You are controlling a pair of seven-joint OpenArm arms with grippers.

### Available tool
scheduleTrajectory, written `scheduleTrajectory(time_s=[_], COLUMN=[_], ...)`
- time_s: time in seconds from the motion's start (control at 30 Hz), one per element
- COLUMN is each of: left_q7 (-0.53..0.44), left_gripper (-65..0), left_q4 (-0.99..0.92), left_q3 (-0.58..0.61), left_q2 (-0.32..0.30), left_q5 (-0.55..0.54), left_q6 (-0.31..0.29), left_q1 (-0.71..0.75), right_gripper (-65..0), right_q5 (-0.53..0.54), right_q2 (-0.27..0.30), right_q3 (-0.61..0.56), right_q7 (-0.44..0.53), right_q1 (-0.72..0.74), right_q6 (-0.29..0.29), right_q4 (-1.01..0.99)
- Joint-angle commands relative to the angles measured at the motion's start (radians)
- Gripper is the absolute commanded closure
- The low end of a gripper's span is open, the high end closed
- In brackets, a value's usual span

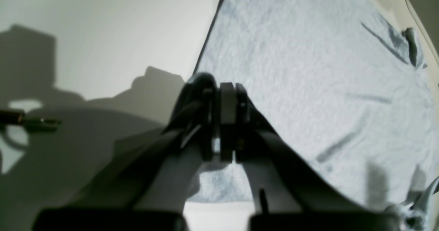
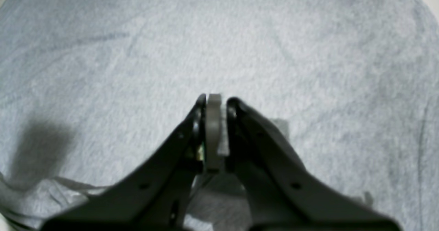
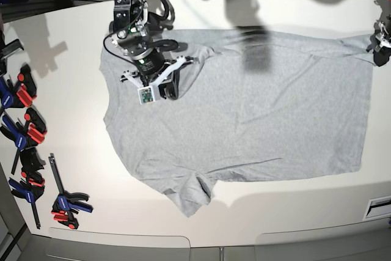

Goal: Fold the T-shirt properly
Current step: 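Lift the collar edge with both grippers and drag it toward the hem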

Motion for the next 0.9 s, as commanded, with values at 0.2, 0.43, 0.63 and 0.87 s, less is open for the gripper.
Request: scheduleTrajectory(time_s=[0.2, 0.43, 0.63, 0.87], left_q7=[-0.008, 0.0, -0.001, -0.005], left_gripper=[0.0, 0.0, 0.0, 0.0], left_q4=[0.034, 0.175, 0.229, 0.229], left_q3=[-0.008, -0.008, -0.008, -0.008], left_q2=[-0.026, -0.026, -0.026, -0.026], left_q5=[-0.068, -0.066, 0.004, 0.042], left_q6=[-0.008, -0.008, -0.008, -0.007], left_q1=[-0.003, -0.002, -0.001, 0.003], right_gripper=[0.0, 0.0, 0.0, 0.0], right_q5=[0.01, 0.011, -0.001, -0.045], right_q2=[-0.002, -0.002, -0.002, -0.002], right_q3=[0.0, 0.0, 0.0, 0.0], right_q7=[0.062, 0.061, 0.057, 0.059], right_q1=[0.014, 0.057, 0.103, 0.105], right_q6=[-0.014, -0.013, -0.014, -0.105], right_q4=[0.019, 0.019, 0.019, 0.019])
